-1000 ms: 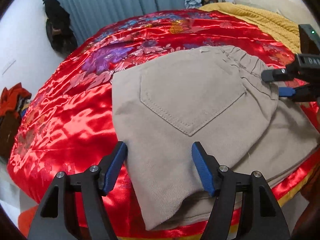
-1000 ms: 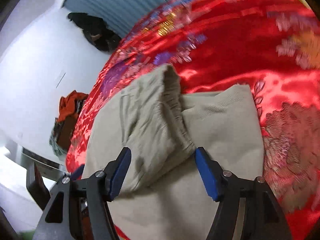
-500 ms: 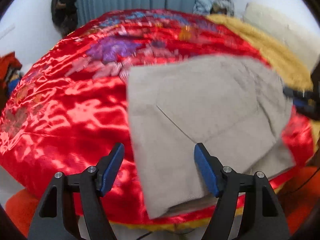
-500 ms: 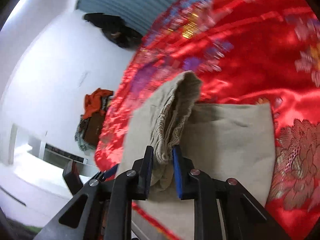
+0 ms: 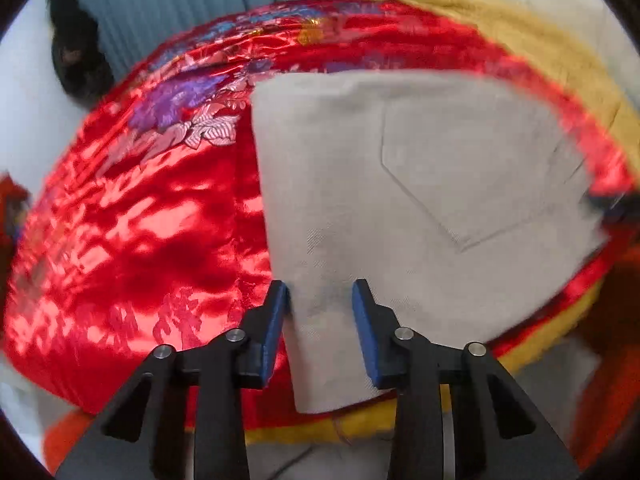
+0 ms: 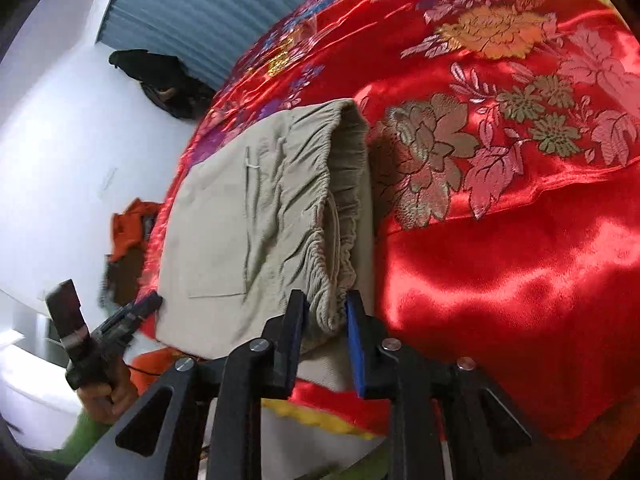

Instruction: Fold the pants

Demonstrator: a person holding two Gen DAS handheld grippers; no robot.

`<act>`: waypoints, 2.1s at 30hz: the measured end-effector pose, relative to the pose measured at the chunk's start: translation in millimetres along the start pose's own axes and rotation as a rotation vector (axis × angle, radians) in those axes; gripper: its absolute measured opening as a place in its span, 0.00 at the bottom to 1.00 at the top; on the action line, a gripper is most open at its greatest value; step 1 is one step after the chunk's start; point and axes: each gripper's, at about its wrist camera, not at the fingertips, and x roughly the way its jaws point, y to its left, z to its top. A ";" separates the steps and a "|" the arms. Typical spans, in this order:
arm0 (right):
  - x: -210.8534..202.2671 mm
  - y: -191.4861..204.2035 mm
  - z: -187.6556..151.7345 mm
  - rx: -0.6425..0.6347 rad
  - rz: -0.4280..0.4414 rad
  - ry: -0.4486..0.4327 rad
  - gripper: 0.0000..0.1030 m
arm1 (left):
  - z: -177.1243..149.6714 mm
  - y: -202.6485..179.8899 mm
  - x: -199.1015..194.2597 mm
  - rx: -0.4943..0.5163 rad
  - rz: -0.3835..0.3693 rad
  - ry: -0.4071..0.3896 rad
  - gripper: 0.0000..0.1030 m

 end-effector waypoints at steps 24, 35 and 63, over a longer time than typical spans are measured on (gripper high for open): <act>4.1 77.0 -3.8 -0.353 -0.197 -0.061 0.56 | 12.6 15.8 -11.3 -0.075 -0.032 0.042 0.71; 11.3 -30.3 64.9 0.125 0.119 0.198 0.56 | 44.9 84.6 47.8 -0.335 -0.335 0.239 0.83; 24.6 163.3 216.4 -0.278 0.124 0.051 0.48 | 185.1 177.8 -51.9 -0.330 -0.051 -0.167 0.85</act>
